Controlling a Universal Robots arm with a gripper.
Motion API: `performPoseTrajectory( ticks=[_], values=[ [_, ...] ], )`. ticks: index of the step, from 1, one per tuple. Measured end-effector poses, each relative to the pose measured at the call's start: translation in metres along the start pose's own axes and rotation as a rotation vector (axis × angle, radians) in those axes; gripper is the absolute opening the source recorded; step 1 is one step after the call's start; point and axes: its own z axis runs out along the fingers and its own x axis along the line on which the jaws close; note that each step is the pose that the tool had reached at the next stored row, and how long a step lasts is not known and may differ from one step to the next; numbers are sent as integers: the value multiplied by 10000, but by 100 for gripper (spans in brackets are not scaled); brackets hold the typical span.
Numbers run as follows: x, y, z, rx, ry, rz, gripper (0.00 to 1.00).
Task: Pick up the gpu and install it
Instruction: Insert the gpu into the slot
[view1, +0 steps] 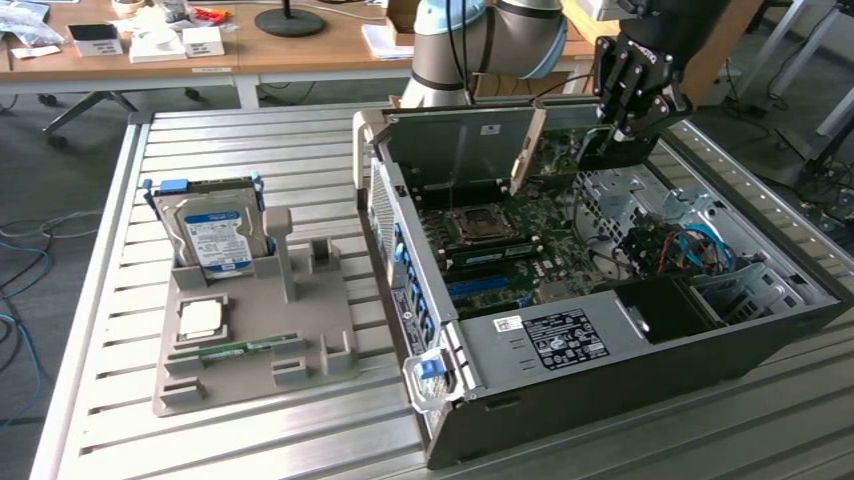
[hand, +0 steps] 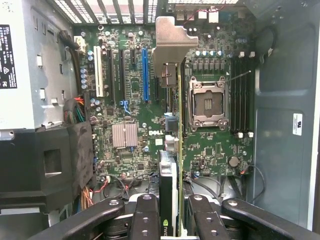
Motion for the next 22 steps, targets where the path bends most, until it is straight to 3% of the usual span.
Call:
performPoseTrajectory(
  ticks=[10,22],
  values=[
    [66,35,3,0,4,-2,27],
    [116,119,95,4,79,-5,27]
  ],
)
